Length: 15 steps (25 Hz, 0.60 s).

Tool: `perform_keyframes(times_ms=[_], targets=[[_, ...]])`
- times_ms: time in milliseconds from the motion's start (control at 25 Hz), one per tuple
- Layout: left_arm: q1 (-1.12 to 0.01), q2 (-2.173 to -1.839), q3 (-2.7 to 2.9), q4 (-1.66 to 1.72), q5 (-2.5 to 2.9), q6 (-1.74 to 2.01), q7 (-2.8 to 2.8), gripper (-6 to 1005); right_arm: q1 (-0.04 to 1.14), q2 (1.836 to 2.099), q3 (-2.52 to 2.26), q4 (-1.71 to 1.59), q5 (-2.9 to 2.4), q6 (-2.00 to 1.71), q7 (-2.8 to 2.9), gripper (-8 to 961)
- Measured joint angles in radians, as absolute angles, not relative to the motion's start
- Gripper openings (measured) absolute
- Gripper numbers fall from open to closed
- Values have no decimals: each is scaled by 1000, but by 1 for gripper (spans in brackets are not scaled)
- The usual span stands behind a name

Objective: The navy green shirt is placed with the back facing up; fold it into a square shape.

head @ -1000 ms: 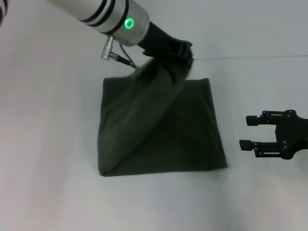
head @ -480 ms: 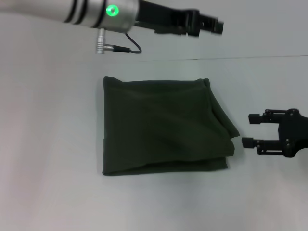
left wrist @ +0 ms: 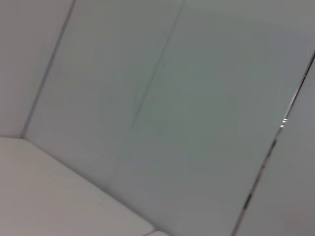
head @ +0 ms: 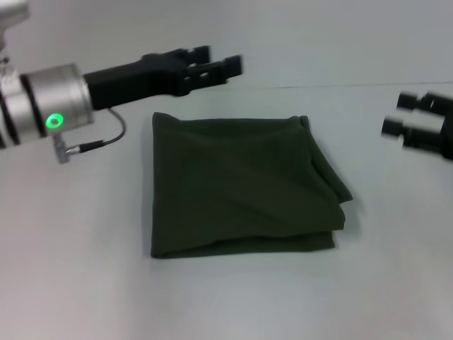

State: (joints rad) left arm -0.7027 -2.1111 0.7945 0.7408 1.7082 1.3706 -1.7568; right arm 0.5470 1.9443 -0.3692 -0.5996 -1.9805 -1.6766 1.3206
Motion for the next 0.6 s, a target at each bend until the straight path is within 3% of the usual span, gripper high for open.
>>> perform_keyframes(times_ms=[200, 360, 600], targets=[[-624, -2115, 780, 716, 1676, 1331, -1596, 921, 552, 1956, -364, -594, -1882, -1625, 1380, 774], [-566, -2117, 746, 697, 1635, 1369, -1404, 921, 563, 1977, -403, -588, -1867, -1614, 1377, 782], [-530, -2065, 737, 612, 1701, 1492, -1247, 922, 555, 2001, -608, -593, -1872, -1613, 1368, 794]])
